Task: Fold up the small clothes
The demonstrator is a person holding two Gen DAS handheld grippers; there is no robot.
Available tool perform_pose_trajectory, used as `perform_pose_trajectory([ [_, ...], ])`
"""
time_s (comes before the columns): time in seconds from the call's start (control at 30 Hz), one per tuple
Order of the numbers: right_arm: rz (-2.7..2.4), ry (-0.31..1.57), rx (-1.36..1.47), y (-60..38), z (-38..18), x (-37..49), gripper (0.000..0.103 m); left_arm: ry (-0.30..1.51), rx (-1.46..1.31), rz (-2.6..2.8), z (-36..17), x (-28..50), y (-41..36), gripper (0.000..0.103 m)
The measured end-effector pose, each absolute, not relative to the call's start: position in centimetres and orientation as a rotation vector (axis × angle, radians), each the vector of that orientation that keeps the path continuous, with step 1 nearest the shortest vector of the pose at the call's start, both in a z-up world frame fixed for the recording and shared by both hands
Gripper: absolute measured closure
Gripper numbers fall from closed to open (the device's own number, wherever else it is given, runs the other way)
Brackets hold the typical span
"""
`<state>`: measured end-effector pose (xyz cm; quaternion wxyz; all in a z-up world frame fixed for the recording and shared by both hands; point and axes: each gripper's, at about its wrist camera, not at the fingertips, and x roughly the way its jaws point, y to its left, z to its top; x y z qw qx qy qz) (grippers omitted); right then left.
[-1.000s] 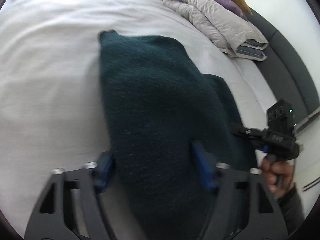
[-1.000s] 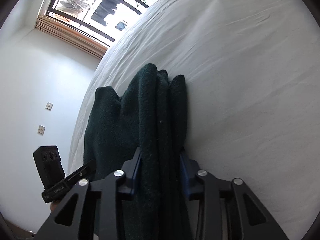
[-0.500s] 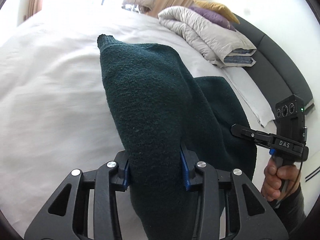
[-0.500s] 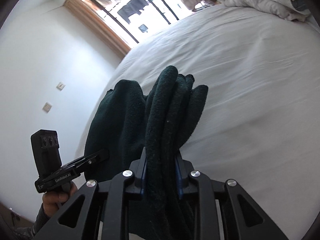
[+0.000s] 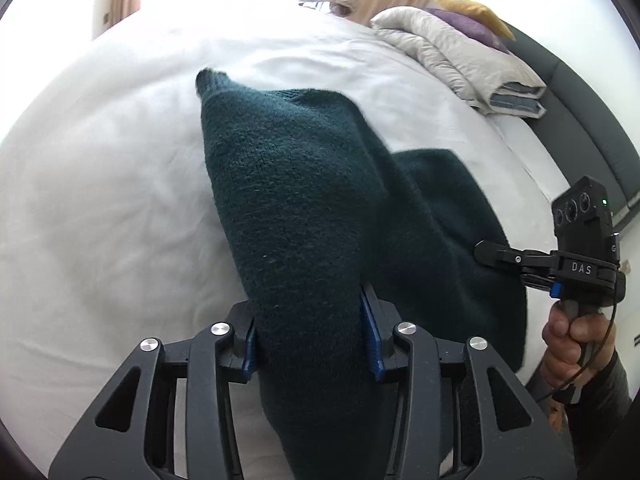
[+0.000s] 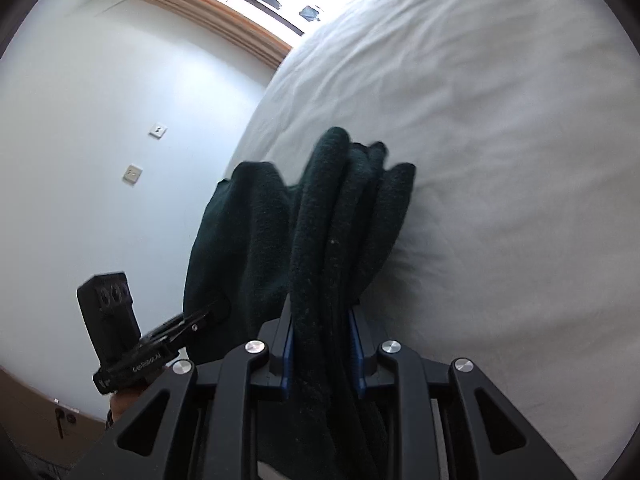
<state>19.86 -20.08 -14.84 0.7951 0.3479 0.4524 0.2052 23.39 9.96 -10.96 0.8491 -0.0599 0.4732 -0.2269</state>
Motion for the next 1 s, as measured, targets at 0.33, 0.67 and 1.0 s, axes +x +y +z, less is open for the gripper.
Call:
perform_pose_trajectory([
  [0.33,0.429,0.940,0.847,-21.3,-18.0,20.0,0.077,0.922,-0.084,-0.385,-13.3,21.9,10.5,0.033],
  [0.67,0.320,0.905,0.716,-21.1,-14.9,17.2,0.060,0.897,-0.061,-0.337,-12.8,21.8,9.6,0.025],
  [1.0,0.217,0.702,0.488,-19.8,-7.3,10.2,0.026,0.666,0.069,-0.211,-7.1,16.7,8.4,0.013],
])
